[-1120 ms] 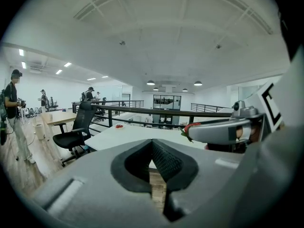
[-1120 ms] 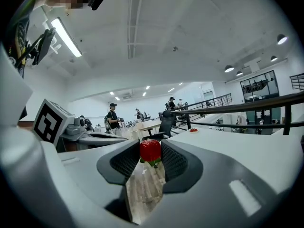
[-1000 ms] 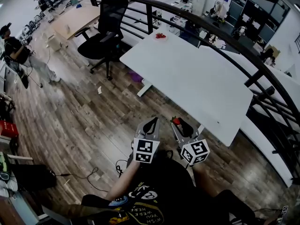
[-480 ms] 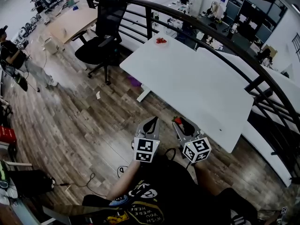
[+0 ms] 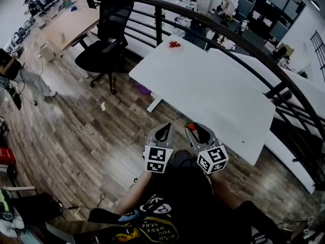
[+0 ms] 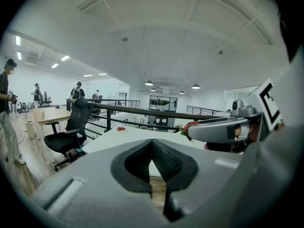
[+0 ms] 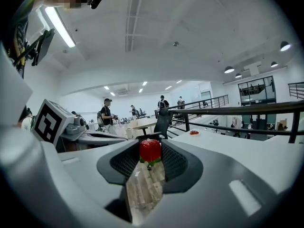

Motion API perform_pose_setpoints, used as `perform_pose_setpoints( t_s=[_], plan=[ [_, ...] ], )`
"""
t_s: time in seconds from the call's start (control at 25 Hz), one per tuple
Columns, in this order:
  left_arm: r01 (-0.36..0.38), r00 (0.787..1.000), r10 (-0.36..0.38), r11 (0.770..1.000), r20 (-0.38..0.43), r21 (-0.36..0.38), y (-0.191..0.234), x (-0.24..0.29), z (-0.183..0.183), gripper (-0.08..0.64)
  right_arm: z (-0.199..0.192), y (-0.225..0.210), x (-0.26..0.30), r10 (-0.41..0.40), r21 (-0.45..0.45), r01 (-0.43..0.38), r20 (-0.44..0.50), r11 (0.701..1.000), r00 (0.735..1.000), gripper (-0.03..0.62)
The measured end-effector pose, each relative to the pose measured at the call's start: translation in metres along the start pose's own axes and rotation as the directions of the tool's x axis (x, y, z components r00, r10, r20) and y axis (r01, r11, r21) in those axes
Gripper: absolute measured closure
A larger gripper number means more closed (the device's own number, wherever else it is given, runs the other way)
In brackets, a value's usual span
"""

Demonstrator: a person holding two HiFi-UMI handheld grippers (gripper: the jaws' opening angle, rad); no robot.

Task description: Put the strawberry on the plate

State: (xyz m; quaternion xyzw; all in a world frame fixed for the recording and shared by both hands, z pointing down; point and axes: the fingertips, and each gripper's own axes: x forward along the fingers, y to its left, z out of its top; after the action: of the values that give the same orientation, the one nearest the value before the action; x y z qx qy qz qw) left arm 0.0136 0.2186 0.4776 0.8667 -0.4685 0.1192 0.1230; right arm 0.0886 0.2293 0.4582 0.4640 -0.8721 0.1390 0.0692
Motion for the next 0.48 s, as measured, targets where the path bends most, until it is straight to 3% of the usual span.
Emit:
perform_pose_setpoints(
  t_s=[0.48],
  plan=[
    [0.012,1.000,-0.012,0.999,-0.023,-0.034,0.040,0.043,0.006,0.555,0.001,-0.023,0.056,-0.009,0.035,0.011,-0.046,0.999,0.999,0.451]
  ],
)
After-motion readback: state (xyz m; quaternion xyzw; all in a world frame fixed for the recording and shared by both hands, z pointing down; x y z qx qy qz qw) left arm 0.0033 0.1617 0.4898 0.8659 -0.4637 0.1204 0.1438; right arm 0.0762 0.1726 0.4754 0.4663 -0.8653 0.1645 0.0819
